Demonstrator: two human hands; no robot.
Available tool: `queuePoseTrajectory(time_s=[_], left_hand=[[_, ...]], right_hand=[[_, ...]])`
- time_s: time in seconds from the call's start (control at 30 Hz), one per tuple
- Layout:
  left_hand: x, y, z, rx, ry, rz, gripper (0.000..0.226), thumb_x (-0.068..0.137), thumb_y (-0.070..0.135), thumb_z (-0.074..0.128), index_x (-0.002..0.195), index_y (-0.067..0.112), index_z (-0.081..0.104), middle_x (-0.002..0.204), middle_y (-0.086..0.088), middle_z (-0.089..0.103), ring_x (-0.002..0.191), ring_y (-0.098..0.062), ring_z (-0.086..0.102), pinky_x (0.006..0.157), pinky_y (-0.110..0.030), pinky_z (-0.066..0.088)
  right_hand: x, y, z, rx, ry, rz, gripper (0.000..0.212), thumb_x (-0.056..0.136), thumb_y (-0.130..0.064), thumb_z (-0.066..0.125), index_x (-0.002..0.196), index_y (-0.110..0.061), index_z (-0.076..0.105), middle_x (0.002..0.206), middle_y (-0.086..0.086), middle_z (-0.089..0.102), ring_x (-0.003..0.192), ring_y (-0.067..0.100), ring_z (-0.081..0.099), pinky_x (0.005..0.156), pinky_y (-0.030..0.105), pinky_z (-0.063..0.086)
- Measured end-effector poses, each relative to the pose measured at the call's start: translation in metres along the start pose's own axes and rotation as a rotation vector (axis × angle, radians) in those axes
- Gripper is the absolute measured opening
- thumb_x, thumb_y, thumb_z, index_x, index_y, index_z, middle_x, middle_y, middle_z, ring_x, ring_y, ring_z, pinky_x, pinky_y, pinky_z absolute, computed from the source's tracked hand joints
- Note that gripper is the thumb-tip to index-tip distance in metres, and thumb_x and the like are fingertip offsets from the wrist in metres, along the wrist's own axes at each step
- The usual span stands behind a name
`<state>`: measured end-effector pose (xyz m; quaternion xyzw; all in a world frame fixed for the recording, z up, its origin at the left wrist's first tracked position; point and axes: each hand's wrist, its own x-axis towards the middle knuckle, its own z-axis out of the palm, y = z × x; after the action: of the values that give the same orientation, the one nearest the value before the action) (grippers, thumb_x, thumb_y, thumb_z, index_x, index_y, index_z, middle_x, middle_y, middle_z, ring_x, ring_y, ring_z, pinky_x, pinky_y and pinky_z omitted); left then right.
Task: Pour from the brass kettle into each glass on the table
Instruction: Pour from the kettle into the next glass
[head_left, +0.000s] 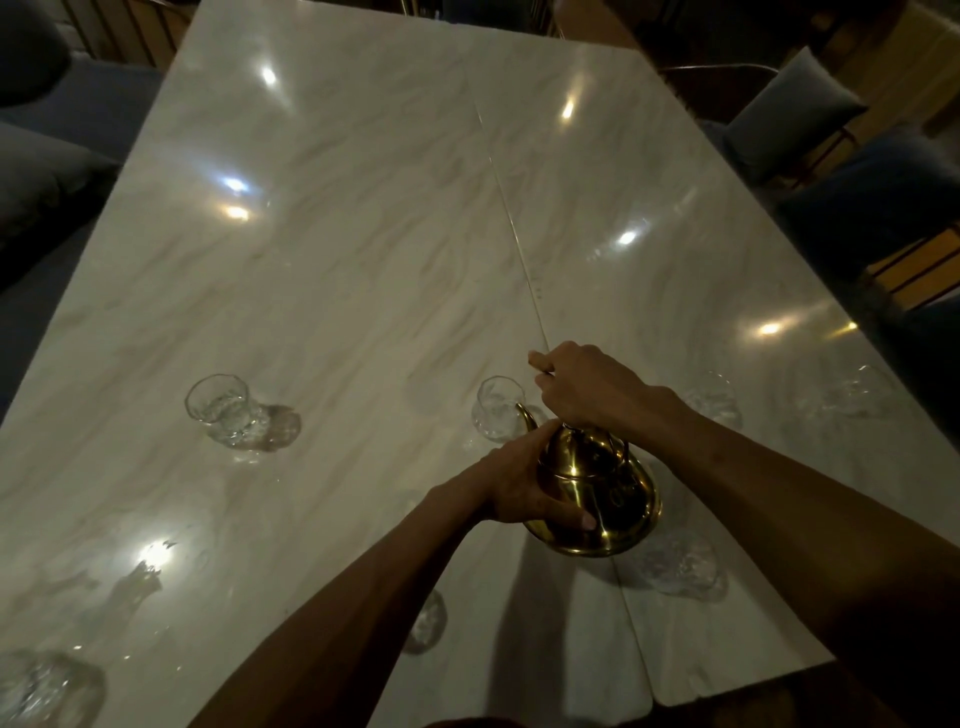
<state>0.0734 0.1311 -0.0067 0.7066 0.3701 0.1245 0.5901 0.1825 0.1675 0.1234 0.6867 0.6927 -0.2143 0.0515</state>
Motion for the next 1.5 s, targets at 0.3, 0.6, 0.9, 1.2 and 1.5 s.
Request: queuePoseTrajectory(time_s=[0.3,0.6,0.9,1.2,1.5], left_hand=[[-0.003,0.001,0.001,0.005,0.013,-0.025,0.122,0.056,0.065,0.09,0.159,0.043,0.028,0.157,0.008,0.051,0.146,-0.021,0.05,0.117,-0.054,0.047],[-0.004,0.002,0.003,0.056,0.028,-0.045,0.125,0.053,0.066,0.091,0.158,0.043,0.029,0.157,0.009,0.052,0.145,-0.021,0.05,0.116,-0.053,0.047],[-0.014,0.005,0.006,0.314,0.055,0.006,0.112,0.068,0.045,0.096,0.159,0.032,0.033,0.157,0.004,0.05,0.142,-0.024,0.05,0.118,-0.046,0.044],[-0.024,0.014,0.021,0.489,0.037,0.072,0.13,0.054,0.081,0.075,0.162,0.027,0.026,0.16,0.002,0.044,0.144,-0.026,0.047,0.117,-0.056,0.042],[-0.054,0.047,0.06,0.628,-0.073,0.235,0.133,0.06,0.074,0.077,0.167,0.02,0.019,0.169,-0.002,0.033,0.152,-0.027,0.037,0.123,-0.059,0.026]], right_hand=[[-0.003,-0.002,0.0,-0.023,-0.009,-0.022,0.039,0.098,-0.018,0.047,0.137,-0.014,0.053,0.135,0.01,0.057,0.113,0.025,0.059,0.092,0.034,0.048],[-0.008,0.006,0.005,0.068,0.05,0.004,0.042,0.098,-0.021,0.047,0.141,-0.018,0.05,0.137,0.011,0.056,0.119,0.026,0.057,0.085,0.026,0.042],[-0.048,0.02,0.019,0.245,0.225,0.004,0.047,0.102,-0.026,0.044,0.148,-0.024,0.038,0.14,0.012,0.053,0.118,0.025,0.059,0.096,0.03,0.047],[-0.091,0.036,0.035,0.371,0.412,0.027,0.047,0.101,-0.03,0.043,0.148,-0.026,0.038,0.114,0.015,0.069,0.066,0.008,0.061,0.062,0.009,0.043],[-0.174,0.044,0.046,0.431,0.595,0.142,0.046,0.1,-0.032,0.046,0.145,-0.028,0.041,0.122,0.006,0.067,0.095,0.017,0.068,0.087,0.026,0.054]])
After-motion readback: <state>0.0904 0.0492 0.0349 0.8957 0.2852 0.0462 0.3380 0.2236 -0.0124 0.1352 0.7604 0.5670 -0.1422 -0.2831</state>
